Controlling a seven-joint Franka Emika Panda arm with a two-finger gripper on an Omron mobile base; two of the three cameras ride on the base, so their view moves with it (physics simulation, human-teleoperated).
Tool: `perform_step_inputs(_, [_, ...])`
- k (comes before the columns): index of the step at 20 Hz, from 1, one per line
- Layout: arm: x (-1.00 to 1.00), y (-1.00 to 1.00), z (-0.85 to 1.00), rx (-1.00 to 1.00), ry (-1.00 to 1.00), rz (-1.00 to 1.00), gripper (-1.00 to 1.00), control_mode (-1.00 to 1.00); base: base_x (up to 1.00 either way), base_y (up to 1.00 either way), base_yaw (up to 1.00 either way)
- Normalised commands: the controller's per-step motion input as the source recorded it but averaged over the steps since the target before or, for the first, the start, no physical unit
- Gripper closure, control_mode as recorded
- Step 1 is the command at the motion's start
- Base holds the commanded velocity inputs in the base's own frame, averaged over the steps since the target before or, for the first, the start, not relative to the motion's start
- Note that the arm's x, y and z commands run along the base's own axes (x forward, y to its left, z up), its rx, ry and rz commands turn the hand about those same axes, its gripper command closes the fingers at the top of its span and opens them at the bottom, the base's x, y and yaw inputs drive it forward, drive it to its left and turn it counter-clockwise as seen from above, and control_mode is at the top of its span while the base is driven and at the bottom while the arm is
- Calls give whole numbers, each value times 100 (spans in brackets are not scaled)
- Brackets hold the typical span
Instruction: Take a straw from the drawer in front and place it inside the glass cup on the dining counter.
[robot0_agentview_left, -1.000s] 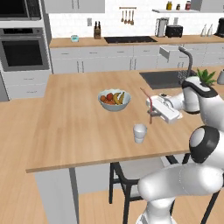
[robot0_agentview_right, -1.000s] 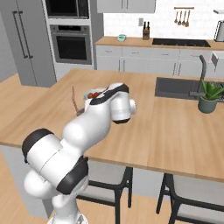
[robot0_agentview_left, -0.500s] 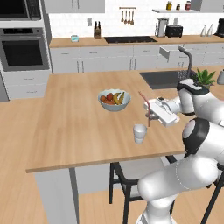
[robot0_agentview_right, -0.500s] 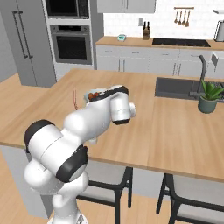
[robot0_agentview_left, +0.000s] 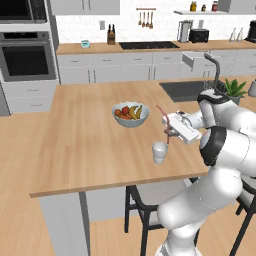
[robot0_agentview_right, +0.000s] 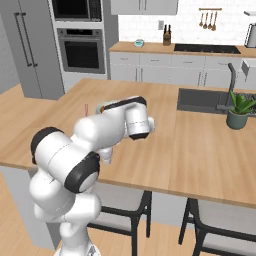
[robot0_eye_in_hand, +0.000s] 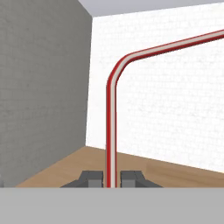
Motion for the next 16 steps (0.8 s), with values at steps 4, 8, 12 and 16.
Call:
perform_step_inputs(4, [20,0,-17,0,0,4,100,-100,0,0,0])
perform_step_inputs(8, [7,0,-30,0,0,6,100,-100,0,0,0])
perform_step_inputs(12, [11,0,-20,0,0,7,100,-100,0,0,0])
perform_step_inputs(16, [15,0,-15,0,0,8,100,-100,0,0,0])
